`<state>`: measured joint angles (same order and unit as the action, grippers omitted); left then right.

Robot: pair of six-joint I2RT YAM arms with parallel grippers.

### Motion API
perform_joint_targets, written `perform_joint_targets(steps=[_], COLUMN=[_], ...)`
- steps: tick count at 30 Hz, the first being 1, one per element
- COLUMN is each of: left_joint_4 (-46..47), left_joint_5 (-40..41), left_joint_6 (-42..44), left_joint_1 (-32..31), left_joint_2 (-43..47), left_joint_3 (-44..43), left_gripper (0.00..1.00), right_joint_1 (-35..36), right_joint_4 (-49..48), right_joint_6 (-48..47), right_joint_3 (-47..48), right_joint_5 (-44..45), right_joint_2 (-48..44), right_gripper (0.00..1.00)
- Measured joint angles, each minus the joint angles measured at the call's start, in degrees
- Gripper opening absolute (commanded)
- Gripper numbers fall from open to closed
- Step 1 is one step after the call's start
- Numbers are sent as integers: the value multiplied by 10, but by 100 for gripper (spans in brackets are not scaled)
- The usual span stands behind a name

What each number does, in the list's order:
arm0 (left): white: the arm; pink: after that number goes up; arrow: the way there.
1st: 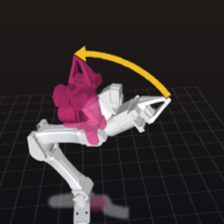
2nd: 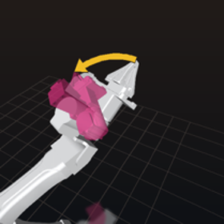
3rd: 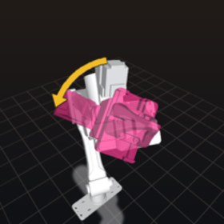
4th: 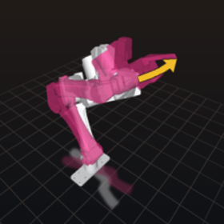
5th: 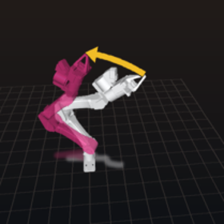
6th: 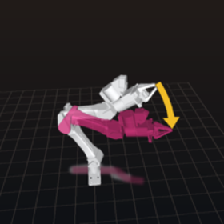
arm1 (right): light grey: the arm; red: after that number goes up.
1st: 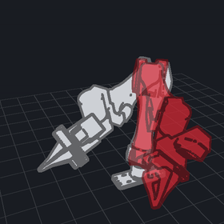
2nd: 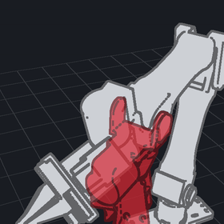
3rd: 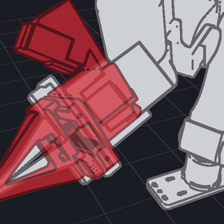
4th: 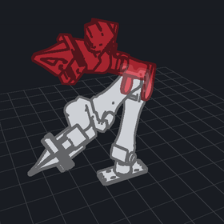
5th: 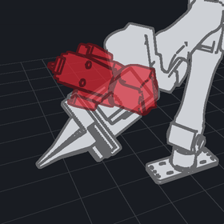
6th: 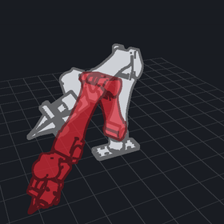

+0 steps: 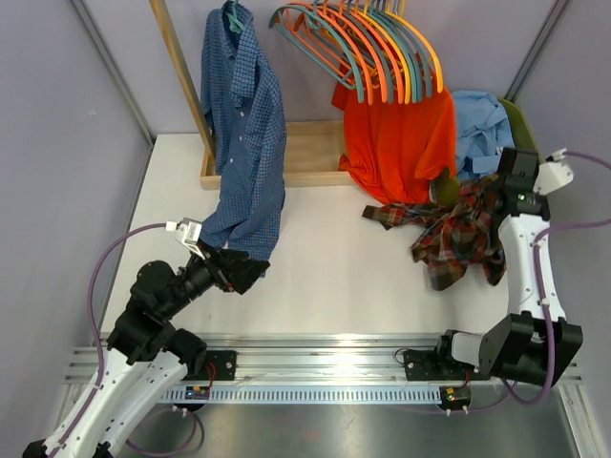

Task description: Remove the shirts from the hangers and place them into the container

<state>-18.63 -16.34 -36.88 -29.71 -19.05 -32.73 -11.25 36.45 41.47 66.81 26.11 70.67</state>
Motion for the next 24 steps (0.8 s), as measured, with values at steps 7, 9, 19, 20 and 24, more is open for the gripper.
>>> perform_joint_targets(steps=[7,9,19,20,24], left_joint_4=[7,7,6,5,5], left_joint_5=[-2,-2,-2,-2,-2], left_joint_6=[-3,-3,-2,-2,0], left_joint_1=[0,0,0,0,0], left_joint_2=[-2,-2,-14,-17,-22], left_joint_3=[0,0,-14,-19,-33], left_gripper=[99,99,99,99,99], right_joint_1=[-8,-8,-8,-8,-8], right_joint_4=[-3,-11,-137,-148,-218], right_joint_6=[-19,-31,-103,-108,-133], right_joint_3=[284,364,630,656,766], right_joint_5=[-31,-37,-44,-41,-26], right_joint_2=[131,168,267,276,319], right_gripper=[0,0,0,0,0])
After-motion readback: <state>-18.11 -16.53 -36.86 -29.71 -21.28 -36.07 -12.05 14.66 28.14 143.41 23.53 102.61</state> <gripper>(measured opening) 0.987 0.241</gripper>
